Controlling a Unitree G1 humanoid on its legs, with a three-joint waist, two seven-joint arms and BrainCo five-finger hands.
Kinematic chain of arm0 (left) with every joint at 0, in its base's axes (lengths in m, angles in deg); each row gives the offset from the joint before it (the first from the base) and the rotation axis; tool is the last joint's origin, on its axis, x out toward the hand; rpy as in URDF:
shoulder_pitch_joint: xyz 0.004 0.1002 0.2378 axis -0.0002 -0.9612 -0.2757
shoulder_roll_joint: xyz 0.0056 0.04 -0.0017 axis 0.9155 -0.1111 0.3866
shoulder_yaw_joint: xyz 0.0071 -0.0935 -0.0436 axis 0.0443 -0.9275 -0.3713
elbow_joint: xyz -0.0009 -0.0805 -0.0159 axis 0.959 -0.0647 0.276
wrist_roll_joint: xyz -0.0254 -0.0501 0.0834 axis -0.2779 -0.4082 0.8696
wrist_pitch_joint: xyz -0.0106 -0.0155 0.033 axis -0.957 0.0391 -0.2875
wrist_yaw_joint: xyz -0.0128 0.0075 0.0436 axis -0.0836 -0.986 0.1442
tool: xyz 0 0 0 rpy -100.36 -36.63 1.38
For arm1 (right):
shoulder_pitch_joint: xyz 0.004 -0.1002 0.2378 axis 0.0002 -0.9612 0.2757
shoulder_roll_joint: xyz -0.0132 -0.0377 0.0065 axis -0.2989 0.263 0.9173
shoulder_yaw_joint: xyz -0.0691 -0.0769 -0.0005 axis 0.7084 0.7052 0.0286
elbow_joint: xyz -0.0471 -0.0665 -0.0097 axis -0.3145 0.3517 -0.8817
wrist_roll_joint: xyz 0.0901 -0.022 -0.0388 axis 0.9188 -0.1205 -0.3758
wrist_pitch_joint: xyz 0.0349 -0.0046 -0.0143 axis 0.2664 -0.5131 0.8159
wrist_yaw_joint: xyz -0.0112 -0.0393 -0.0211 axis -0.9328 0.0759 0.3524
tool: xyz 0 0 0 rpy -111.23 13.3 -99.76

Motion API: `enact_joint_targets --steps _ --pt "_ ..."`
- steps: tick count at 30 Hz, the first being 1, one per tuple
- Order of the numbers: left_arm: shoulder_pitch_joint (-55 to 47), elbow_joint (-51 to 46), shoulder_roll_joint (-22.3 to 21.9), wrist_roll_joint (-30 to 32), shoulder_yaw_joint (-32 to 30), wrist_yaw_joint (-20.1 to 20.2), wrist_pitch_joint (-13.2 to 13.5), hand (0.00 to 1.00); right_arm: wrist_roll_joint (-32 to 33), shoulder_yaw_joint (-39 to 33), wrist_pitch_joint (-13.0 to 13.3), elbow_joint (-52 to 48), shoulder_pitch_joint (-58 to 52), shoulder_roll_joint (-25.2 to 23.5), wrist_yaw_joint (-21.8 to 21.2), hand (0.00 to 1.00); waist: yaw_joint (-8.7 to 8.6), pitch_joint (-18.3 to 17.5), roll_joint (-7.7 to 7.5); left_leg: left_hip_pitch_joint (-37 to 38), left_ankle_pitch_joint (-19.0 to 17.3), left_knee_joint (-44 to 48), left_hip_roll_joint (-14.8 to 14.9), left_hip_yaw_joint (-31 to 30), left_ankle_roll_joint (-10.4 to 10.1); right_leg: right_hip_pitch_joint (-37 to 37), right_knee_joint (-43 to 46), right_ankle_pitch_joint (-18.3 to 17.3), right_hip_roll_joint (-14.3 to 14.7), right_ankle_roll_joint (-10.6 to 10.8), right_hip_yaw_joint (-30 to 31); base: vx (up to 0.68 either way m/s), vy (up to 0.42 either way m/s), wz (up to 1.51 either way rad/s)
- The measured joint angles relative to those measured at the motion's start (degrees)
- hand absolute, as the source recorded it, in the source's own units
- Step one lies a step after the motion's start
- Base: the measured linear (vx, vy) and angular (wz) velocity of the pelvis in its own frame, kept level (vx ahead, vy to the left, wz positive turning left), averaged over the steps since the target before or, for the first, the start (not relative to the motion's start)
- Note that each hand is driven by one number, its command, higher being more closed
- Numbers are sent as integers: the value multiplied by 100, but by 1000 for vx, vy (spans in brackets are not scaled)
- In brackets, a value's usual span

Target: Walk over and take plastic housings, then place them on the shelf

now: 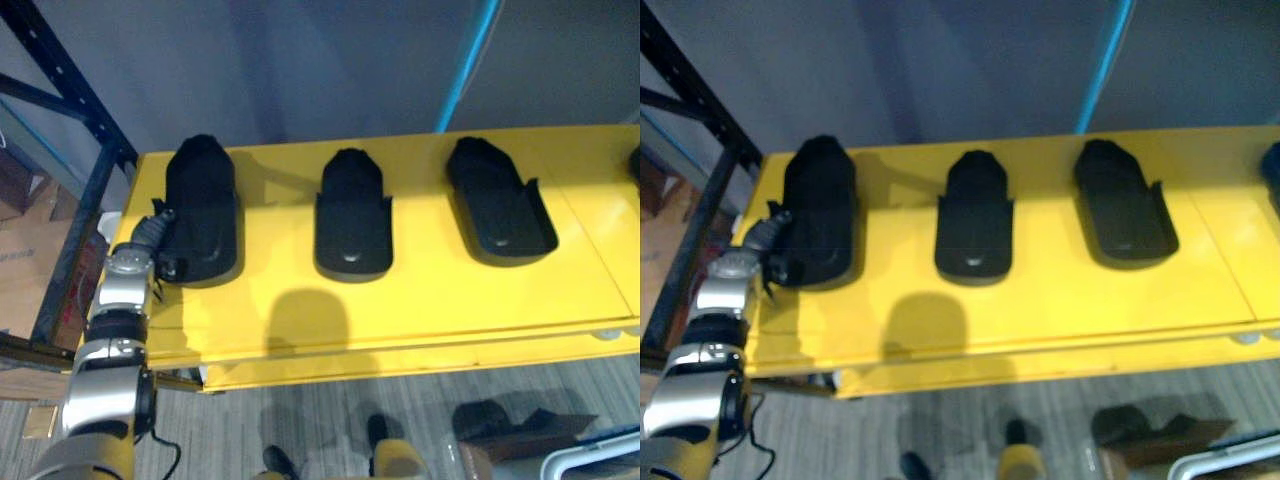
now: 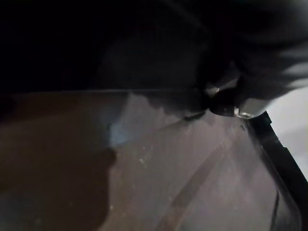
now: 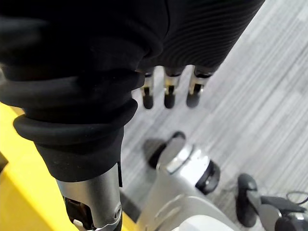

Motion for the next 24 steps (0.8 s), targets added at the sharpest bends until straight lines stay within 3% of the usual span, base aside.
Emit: enact_joint_targets --steps 7,13,20,24 --pt "-89 50 340 123 424 953 -131 100 -18 -58 -2 1 -39 25 2 0 -17 81 161 184 5 0 -8 -8 6 167 -2 -12 0 -9 -33 -13 -6 -2" --pt "-183 53 407 279 438 1277 -202 100 -19 -195 -3 -1 -57 62 9 0 9 111 292 167 46 -1 -6 -154 15 228 -10 -23 -18 -20 -186 -10 -16 12" --pt "-280 206 414 330 437 1183 -227 100 -15 -259 -4 6 -65 80 127 0 0 82 344 169 60 -1 5 -259 4 310 -55 -24 -15 -23 -291 5 -13 7" --pt "-282 288 414 333 435 790 -275 100 -16 -262 -8 23 -78 84 127 0 -24 57 382 169 60 -1 8 -253 4 311 -63 -24 -11 -23 -288 0 0 0"
